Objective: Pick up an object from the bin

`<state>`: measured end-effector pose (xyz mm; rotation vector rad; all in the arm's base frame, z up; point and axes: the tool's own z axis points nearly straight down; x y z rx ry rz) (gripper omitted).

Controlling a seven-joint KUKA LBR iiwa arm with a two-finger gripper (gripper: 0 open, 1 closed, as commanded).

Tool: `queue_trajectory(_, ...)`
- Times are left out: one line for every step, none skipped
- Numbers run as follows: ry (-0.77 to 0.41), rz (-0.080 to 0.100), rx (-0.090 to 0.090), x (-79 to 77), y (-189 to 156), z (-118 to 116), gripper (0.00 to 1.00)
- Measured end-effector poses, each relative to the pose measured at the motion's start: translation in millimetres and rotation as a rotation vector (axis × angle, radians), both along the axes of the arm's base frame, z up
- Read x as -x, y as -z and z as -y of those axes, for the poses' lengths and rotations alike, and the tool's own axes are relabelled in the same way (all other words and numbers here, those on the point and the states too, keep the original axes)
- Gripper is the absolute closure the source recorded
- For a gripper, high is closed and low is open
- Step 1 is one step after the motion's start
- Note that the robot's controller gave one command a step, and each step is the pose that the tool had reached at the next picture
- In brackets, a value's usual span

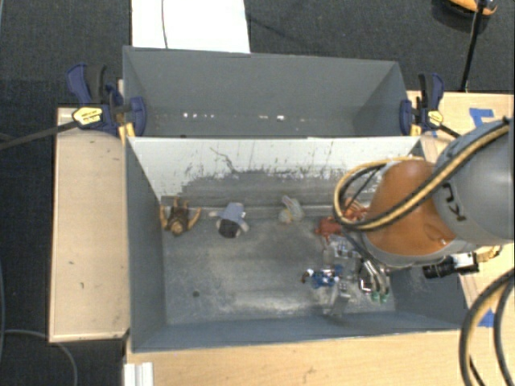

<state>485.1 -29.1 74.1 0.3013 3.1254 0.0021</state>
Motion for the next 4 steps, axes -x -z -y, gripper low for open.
queue_trajectory(-0.045, 0.004, 0.0, 7.7, 4.1, 29.3, 1.0)
queue_trajectory(-0.045, 0.004, 0.001, 7.7, 4.1, 29.3, 1.0)
queue_trajectory(-0.046, 0.003, 0.0, 8.5, 1.2, 29.2, 1.0)
queue_trajectory(-0.046, -0.003, -0.001, 10.2, -14.1, 28.9, 1.0)
